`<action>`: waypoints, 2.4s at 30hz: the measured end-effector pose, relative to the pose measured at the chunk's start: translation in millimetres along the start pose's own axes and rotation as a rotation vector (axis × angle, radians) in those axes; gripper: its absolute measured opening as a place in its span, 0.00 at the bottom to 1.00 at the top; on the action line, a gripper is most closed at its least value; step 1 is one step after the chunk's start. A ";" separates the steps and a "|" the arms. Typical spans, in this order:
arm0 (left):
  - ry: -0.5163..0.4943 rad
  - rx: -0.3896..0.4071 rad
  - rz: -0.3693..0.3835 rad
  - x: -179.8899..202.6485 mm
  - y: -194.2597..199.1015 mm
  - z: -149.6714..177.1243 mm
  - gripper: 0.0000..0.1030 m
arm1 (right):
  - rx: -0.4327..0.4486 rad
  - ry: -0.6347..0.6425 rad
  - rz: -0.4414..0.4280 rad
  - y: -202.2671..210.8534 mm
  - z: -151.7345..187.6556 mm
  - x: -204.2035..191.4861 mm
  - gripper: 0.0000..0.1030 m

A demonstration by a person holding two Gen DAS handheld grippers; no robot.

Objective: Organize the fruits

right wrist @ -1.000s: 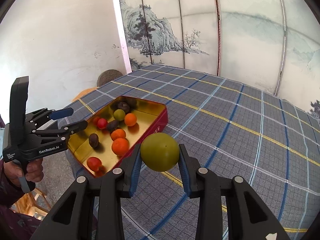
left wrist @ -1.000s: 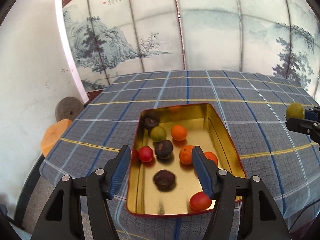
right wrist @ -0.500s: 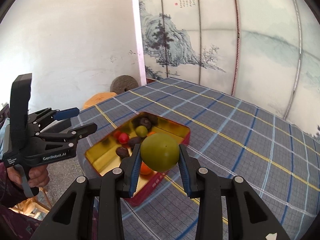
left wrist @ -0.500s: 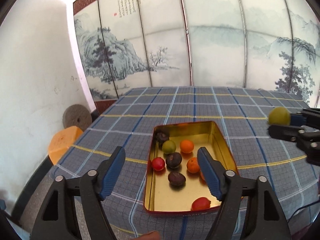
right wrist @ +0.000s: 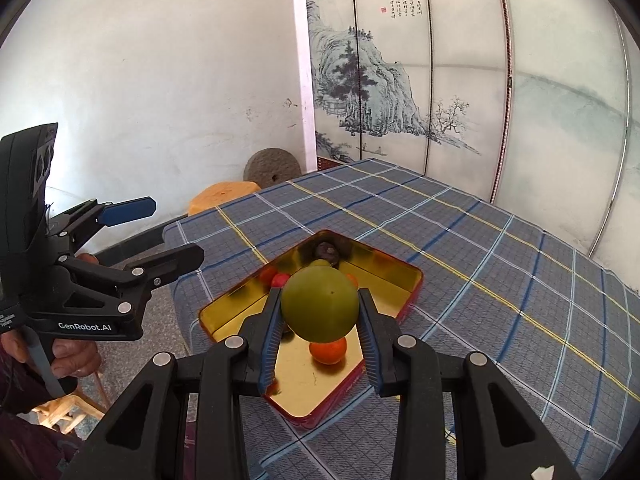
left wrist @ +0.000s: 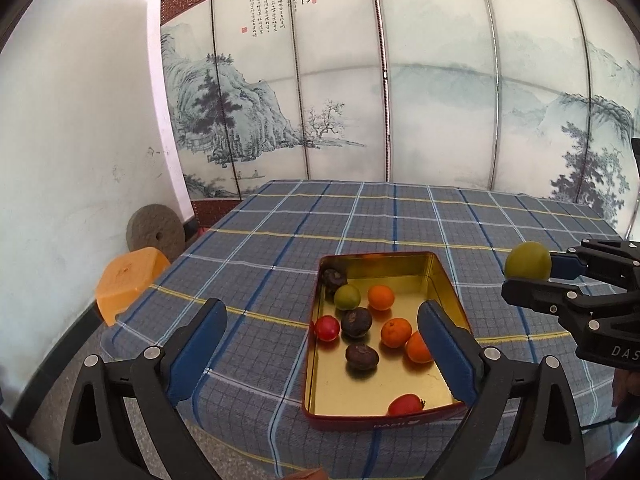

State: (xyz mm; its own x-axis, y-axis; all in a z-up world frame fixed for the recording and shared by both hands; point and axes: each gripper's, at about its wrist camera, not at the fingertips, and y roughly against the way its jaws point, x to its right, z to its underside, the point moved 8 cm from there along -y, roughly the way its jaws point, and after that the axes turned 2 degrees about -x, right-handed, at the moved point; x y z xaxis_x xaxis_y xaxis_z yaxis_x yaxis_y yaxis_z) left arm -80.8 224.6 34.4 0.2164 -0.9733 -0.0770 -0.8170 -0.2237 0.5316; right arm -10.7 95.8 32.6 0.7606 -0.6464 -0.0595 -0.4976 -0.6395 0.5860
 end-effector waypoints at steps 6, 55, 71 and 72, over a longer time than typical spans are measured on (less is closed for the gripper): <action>0.004 -0.012 -0.002 -2.0 -3.4 3.2 0.94 | -0.003 0.005 -0.011 -9.0 -4.8 -3.6 0.33; 0.028 -0.049 -0.002 -13.7 -24.6 8.1 0.95 | 0.202 0.068 0.247 10.5 -22.0 -6.9 0.97; 0.005 -0.020 -0.001 4.1 -5.5 2.7 0.97 | 0.305 0.048 0.301 53.4 -24.5 -5.6 0.99; 0.005 -0.021 0.001 5.0 -5.0 2.5 0.98 | 0.305 0.047 0.303 54.2 -23.8 -5.2 0.99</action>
State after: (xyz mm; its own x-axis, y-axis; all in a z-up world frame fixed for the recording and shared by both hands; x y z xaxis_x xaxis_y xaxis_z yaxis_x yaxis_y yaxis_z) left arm -77.0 220.7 29.3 0.2179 -0.9733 -0.0724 -0.8057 -0.2212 0.5494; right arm -31.6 74.4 83.9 0.5755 -0.8090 0.1194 -0.7968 -0.5218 0.3048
